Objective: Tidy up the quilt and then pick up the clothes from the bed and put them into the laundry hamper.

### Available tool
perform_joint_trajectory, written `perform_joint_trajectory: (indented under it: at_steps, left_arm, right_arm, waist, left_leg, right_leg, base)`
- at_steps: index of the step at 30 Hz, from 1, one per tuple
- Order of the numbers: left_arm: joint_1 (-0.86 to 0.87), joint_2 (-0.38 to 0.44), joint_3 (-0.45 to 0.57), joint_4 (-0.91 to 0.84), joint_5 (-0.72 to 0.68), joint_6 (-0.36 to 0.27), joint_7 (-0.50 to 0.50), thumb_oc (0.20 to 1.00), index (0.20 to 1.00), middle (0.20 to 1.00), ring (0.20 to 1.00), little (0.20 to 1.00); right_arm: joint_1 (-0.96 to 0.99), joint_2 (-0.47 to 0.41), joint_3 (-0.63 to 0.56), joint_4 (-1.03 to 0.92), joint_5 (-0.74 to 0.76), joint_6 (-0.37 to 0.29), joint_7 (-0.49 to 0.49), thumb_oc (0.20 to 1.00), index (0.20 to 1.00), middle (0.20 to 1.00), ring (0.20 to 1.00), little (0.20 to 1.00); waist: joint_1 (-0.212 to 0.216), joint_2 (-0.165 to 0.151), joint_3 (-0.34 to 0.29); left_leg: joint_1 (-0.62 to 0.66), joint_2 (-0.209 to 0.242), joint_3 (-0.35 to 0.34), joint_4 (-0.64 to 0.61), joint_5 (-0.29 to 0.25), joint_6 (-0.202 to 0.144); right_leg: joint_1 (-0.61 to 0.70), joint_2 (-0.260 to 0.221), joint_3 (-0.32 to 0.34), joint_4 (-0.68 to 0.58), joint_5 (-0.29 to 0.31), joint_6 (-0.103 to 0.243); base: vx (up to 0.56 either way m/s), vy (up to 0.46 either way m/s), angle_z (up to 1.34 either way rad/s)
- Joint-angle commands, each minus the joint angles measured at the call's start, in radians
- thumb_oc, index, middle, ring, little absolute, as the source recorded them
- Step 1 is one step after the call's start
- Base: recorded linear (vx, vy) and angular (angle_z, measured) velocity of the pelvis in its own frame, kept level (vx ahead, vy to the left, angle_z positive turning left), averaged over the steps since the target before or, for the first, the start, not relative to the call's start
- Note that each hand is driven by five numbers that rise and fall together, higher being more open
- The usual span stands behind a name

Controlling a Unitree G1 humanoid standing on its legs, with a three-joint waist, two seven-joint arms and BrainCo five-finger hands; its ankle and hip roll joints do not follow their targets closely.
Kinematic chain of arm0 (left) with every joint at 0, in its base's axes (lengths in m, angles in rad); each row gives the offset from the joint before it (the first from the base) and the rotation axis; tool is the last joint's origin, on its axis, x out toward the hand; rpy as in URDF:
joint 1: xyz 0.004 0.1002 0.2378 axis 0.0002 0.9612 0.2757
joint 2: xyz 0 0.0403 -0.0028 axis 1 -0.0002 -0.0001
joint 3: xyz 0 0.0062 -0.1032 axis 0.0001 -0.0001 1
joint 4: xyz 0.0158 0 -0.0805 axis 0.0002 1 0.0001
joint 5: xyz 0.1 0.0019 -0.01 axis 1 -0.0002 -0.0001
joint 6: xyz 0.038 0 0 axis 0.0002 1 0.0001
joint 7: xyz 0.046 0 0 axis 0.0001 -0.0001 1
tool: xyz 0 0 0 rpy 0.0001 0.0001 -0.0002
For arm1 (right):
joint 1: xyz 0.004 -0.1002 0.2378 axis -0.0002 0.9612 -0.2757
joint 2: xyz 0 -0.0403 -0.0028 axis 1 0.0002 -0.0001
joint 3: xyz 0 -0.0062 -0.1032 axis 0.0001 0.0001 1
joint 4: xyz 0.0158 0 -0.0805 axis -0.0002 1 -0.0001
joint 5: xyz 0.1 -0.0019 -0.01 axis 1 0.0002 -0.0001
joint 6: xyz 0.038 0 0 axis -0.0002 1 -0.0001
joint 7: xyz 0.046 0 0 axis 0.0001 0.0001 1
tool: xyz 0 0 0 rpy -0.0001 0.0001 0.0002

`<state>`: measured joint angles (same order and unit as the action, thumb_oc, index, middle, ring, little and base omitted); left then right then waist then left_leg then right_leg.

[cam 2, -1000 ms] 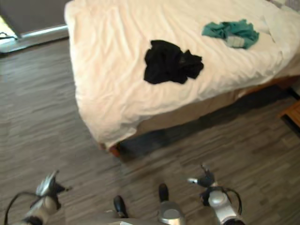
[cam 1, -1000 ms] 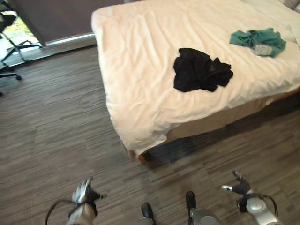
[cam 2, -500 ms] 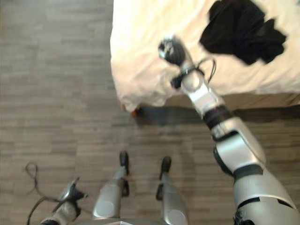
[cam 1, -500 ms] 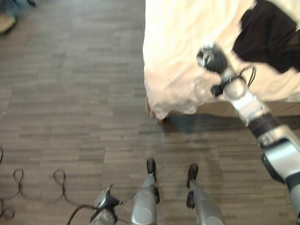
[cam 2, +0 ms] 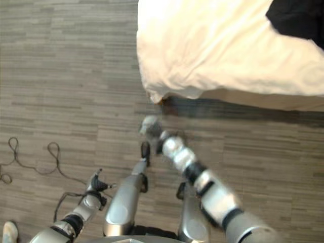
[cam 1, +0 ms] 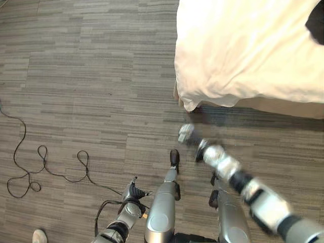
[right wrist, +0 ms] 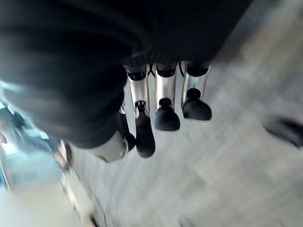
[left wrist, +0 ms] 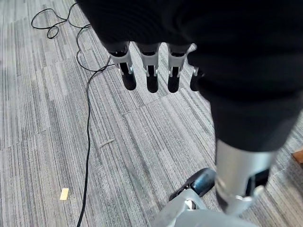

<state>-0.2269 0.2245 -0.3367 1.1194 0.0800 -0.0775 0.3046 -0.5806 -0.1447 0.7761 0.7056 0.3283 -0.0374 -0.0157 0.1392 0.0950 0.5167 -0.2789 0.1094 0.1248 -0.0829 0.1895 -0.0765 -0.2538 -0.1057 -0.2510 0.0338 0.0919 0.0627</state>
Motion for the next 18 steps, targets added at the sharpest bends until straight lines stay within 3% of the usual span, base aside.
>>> perform_joint_trajectory:
  at_steps: [1,3,4,7,10,11,12,13,18]
  left_arm:
    - [-0.003,0.015,-0.049,0.055,-0.009,0.004,0.006,1.0,1.0,1.0,1.0,1.0]
    - [0.003,0.027,-0.041,0.032,-0.007,0.0,0.009,1.0,1.0,1.0,1.0,1.0]
    - [0.002,0.027,-0.041,0.032,-0.007,0.0,0.009,1.0,1.0,1.0,1.0,1.0]
    - [-0.002,0.035,-0.043,0.021,0.0,-0.008,0.006,1.0,1.0,1.0,1.0,1.0]
    - [-0.024,0.035,-0.077,0.006,-0.01,-0.028,-0.005,1.0,1.0,1.0,1.0,1.0]
    - [-0.025,0.035,-0.077,0.006,-0.01,-0.028,-0.005,1.0,1.0,1.0,1.0,1.0]
    - [-0.035,0.036,-0.102,-0.016,-0.02,-0.042,-0.002,1.0,1.0,1.0,1.0,1.0]
    - [-0.036,0.036,-0.102,-0.016,-0.02,-0.042,-0.002,1.0,1.0,1.0,1.0,1.0]
    - [-0.036,0.039,-0.128,-0.066,-0.036,-0.047,0.01,1.0,1.0,1.0,1.0,1.0]
  right_arm:
    - [-0.121,0.005,-0.085,-0.141,0.115,-0.115,0.051,0.2,0.2,0.2,0.2,0.2]
    - [-0.188,-0.069,-0.146,-0.308,0.141,-0.166,0.013,0.2,0.2,0.2,0.2,0.2]
    - [-0.188,-0.069,-0.147,-0.308,0.141,-0.166,0.013,0.2,0.2,0.2,0.2,0.2]
    - [-0.321,-0.189,-0.238,-0.344,0.074,-0.211,-0.081,0.2,0.2,0.2,0.2,0.2]
    - [-0.531,-0.332,-0.352,-0.146,0.049,-0.224,-0.235,0.2,0.2,0.2,0.2,0.2]
    - [-0.532,-0.332,-0.352,-0.145,0.049,-0.225,-0.235,0.2,0.2,0.2,0.2,0.2]
    - [-0.606,-0.395,-0.376,-0.004,0.037,-0.21,-0.292,0.2,0.2,0.2,0.2,0.2]
    - [-0.608,-0.396,-0.375,-0.003,0.038,-0.21,-0.292,0.2,0.2,0.2,0.2,0.2]
    - [-0.583,-0.47,-0.491,0.381,0.15,-0.154,-0.326,0.2,0.2,0.2,0.2,0.2]
  waist:
    - [0.01,-0.043,-0.048]
    - [-0.006,-0.056,-0.054]
    - [-0.005,-0.056,-0.056]
    - [-0.016,-0.059,-0.052]
    - [-0.02,-0.047,-0.023]
    - [-0.019,-0.047,-0.025]
    - [-0.02,-0.038,-0.007]
    - [-0.019,-0.038,-0.009]
    - [-0.019,-0.033,0.003]
  left_leg:
    - [0.082,0.035,0.046,-0.004,-0.084,-0.06]
    - [0.105,0.036,0.062,-0.004,-0.092,-0.061]
    - [0.102,0.036,0.063,-0.004,-0.09,-0.06]
    - [0.1,0.036,0.075,-0.004,-0.087,-0.061]
    - [0.068,0.036,0.084,-0.003,-0.079,-0.065]
    - [0.064,0.036,0.085,-0.004,-0.077,-0.065]
    - [0.043,0.038,0.085,-0.003,-0.073,-0.067]
    - [0.04,0.039,0.085,-0.004,-0.071,-0.067]
    - [0.009,0.041,0.086,0.02,-0.078,-0.058]
  right_leg:
    - [-0.026,-0.063,0.068,0.091,-0.132,0.101]
    - [-0.015,-0.058,0.081,0.083,-0.131,0.1]
    - [-0.017,-0.057,0.081,0.081,-0.128,0.1]
    - [-0.031,-0.054,0.098,0.074,-0.122,0.101]
    - [-0.084,-0.057,0.113,0.089,-0.117,0.105]
    - [-0.087,-0.056,0.113,0.086,-0.114,0.104]
    - [-0.112,-0.058,0.113,0.096,-0.113,0.108]
    - [-0.115,-0.057,0.113,0.094,-0.11,0.107]
    - [-0.146,-0.054,0.107,0.131,-0.13,0.107]
  base:
    - [0.0,0.0,0.0]
    - [0.02,0.015,-0.05]
    - [-0.01,0.013,-0.12]
    - [-0.03,0.001,-0.28]
    - [-0.07,0.021,-0.15]
    - [-0.07,0.013,-0.14]
    - [-0.04,0.002,-0.11]
    - [-0.06,-0.008,-0.05]
    - [-0.01,-0.016,0.07]
